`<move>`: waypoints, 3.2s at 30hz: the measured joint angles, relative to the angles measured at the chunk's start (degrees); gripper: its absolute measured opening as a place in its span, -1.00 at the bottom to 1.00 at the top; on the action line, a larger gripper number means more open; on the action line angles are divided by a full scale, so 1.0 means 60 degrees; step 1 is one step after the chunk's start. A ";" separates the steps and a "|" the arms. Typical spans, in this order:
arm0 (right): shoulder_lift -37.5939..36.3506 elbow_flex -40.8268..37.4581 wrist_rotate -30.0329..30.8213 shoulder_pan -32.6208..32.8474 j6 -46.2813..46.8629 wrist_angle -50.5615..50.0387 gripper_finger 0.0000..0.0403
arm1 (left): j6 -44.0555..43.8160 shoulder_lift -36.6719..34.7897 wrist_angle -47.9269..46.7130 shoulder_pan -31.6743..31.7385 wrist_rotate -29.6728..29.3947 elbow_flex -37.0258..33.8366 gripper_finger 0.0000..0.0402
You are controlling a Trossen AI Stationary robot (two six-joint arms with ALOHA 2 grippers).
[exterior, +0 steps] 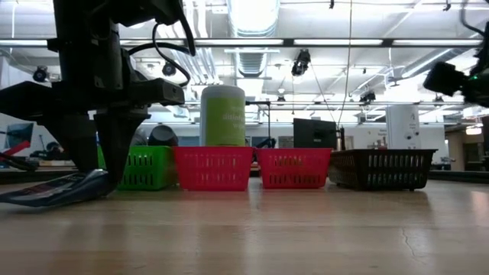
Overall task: Pick & Place Travel size toiletries
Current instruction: Put the blue shaving cream into the left red bin
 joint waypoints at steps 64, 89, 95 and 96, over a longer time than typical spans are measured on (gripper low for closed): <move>0.0000 0.0001 0.0016 0.0297 -0.4856 0.0552 -0.75 | 0.0455 0.0002 -0.0005 0.0121 -0.0197 0.0000 -0.33; -0.0001 0.0003 0.0022 0.0304 -0.4462 0.0538 -0.51 | 0.0646 -0.1013 -0.0173 0.0411 -0.0576 0.0445 -0.33; -0.0004 0.0003 0.0022 0.0304 -0.4462 0.0534 -0.43 | 0.0762 -0.1727 -0.0189 0.0839 -0.1135 0.0697 -0.36; -0.0004 0.0002 0.0022 0.0304 -0.4472 0.0538 -0.42 | 0.0871 -0.1846 -0.0179 0.0981 -0.1237 0.0738 -0.37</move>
